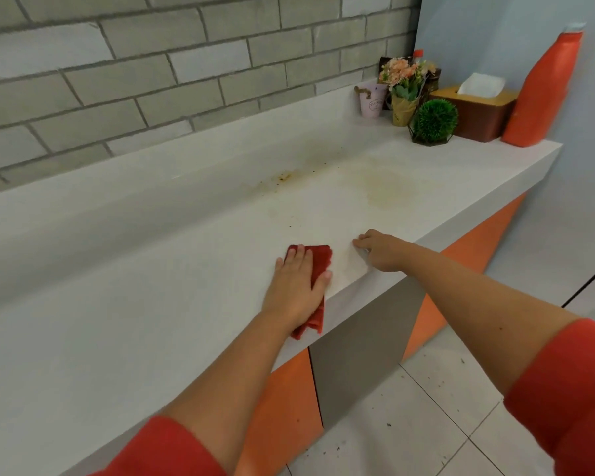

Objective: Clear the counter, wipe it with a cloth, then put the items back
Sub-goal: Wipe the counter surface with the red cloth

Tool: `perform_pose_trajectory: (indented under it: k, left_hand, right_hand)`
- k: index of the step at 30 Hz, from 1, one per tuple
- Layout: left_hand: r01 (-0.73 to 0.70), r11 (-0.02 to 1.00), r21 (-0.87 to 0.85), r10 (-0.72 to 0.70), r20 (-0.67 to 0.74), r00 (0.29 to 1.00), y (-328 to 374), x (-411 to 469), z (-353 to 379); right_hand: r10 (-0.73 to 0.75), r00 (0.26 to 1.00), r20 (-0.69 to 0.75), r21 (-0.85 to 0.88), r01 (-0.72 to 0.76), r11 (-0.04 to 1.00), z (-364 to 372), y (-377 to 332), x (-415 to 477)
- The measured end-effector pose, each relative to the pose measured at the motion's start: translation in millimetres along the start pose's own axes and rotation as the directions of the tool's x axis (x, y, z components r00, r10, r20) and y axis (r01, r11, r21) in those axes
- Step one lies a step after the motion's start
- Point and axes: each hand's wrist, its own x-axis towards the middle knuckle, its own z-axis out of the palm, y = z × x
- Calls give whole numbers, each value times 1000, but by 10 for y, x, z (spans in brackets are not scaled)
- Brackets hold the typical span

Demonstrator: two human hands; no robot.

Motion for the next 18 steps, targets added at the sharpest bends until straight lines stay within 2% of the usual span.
perform_pose_trajectory:
  k: [3, 5, 7, 11, 13, 15, 18]
  left_hand:
    - [-140, 989, 38, 139, 20, 990, 105, -246, 17]
    - [-187, 980, 68, 185, 40, 982, -24, -371, -28]
    - [-139, 989, 57, 137, 38, 990, -211, -452, -92]
    - [178, 984, -5, -178, -48, 983, -556, -147, -175]
    - [270, 962, 35, -268, -56, 962, -563, 165, -165]
    - [274, 961, 42, -272, -60, 961, -411, 409, -108]
    - [138, 990, 18, -137, -51, 989, 10, 511, 19]
  right_hand:
    - [21, 1000, -6, 16, -21, 1000, 14, -26, -11]
    - [18, 1000, -16, 9, -17, 1000, 13, -32, -23]
    - [9, 1000, -13, 10, -8, 1000, 10, -13, -22]
    - [-18, 1000, -2, 2, 18, 1000, 4, 18, -6]
    - [-23, 1000, -8, 19, 23, 1000, -10, 31, -11]
    - [0, 1000, -3, 45, 0, 999, -34, 39, -20]
    - [3, 1000, -3, 75, -2, 997, -53, 39, -21]
